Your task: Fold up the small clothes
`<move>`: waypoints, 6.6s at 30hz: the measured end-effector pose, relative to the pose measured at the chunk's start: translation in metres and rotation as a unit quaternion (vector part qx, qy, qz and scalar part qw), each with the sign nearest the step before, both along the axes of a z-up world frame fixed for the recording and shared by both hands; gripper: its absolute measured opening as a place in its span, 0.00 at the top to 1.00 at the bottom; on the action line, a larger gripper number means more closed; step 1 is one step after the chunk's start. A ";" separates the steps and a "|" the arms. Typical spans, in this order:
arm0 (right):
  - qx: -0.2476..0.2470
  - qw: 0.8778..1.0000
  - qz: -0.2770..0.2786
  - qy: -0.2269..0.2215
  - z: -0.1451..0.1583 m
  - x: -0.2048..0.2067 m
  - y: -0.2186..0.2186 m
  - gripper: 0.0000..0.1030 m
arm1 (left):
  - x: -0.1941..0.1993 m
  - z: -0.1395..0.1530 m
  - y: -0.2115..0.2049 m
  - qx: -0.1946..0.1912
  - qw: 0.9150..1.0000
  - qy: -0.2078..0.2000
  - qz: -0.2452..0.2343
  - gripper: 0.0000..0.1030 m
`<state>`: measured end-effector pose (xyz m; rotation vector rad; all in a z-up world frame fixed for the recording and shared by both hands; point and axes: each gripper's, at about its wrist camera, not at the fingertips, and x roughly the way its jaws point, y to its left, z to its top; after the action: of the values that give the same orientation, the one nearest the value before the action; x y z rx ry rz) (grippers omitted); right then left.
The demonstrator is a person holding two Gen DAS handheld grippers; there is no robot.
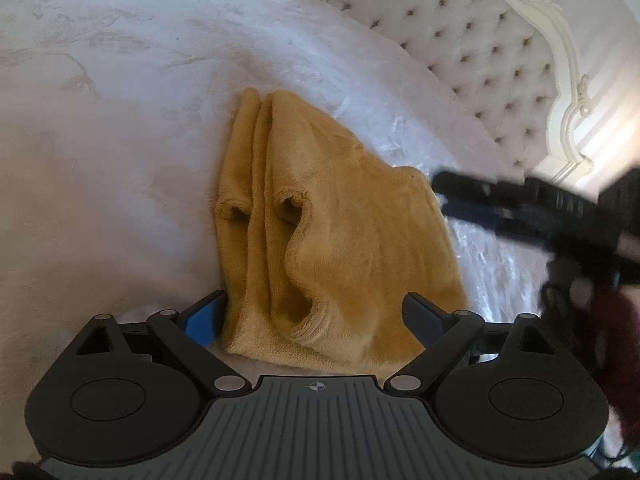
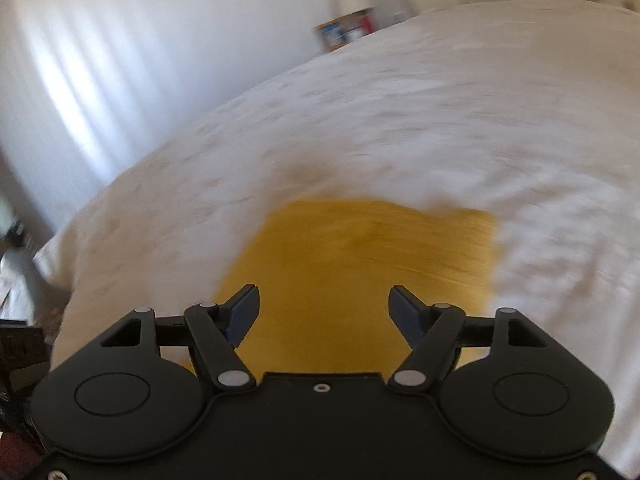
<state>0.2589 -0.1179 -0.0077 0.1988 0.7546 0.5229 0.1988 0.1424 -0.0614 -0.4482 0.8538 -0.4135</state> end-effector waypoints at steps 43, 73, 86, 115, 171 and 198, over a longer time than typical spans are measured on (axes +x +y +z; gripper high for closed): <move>0.023 0.998 -0.063 0.004 -0.009 -0.032 -0.051 0.26 | 0.004 0.000 0.012 -0.011 1.000 -0.003 -0.017 0.09; 0.153 0.985 -0.034 0.076 -0.032 0.000 -0.067 0.63 | 0.023 0.021 -0.027 -0.088 0.994 0.048 -0.040 0.86; 0.139 0.984 -0.024 0.106 0.014 -0.132 -0.114 0.63 | -0.101 0.062 -0.063 -0.115 0.987 0.043 -0.103 0.85; 0.052 0.985 -0.161 0.020 -0.030 -0.260 -0.149 0.38 | -0.176 0.054 -0.096 0.117 0.986 -0.069 -0.093 0.42; -0.069 0.981 -0.181 -0.009 -0.052 -0.219 -0.128 0.12 | -0.119 0.043 -0.132 0.161 0.975 -0.124 -0.086 0.36; -0.038 0.979 -0.197 0.021 -0.039 -0.259 -0.132 0.01 | -0.160 0.015 -0.126 0.238 0.963 -0.065 -0.105 0.12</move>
<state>0.0001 -0.2498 -0.0464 0.2813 0.7509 0.1140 0.0385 0.0165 -0.0463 0.1146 0.8421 -0.4113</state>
